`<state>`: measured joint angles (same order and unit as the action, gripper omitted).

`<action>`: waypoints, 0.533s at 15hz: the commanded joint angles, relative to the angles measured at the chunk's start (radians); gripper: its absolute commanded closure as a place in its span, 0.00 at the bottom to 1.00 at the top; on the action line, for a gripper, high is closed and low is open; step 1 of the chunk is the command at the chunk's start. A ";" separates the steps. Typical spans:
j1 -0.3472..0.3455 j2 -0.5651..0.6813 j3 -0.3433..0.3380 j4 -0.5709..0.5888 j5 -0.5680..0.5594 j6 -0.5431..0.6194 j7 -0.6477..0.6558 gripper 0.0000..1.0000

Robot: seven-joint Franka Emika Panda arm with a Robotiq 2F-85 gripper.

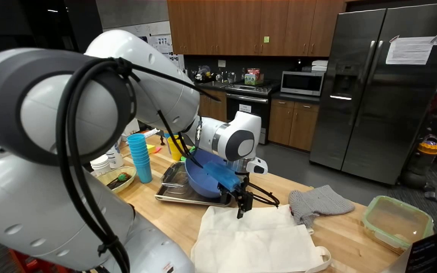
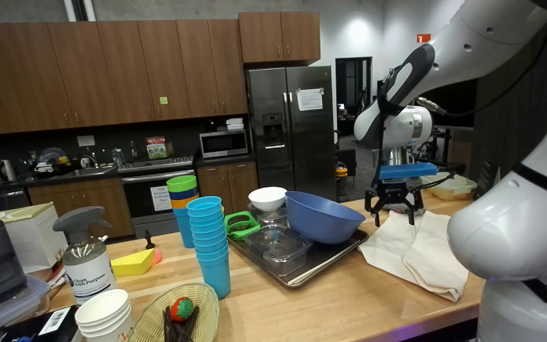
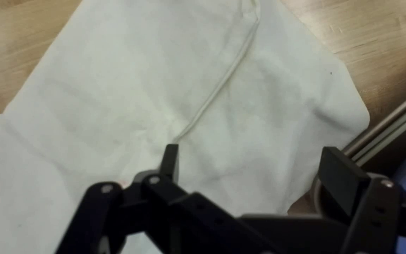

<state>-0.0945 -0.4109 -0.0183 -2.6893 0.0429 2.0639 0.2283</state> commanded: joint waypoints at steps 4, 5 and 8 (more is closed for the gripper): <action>0.006 0.022 0.005 0.002 0.044 0.015 0.045 0.00; 0.011 0.030 0.005 0.010 0.064 0.006 0.047 0.00; 0.016 0.033 0.006 0.025 0.091 -0.021 0.048 0.00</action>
<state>-0.0856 -0.3905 -0.0162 -2.6893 0.1092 2.0688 0.2534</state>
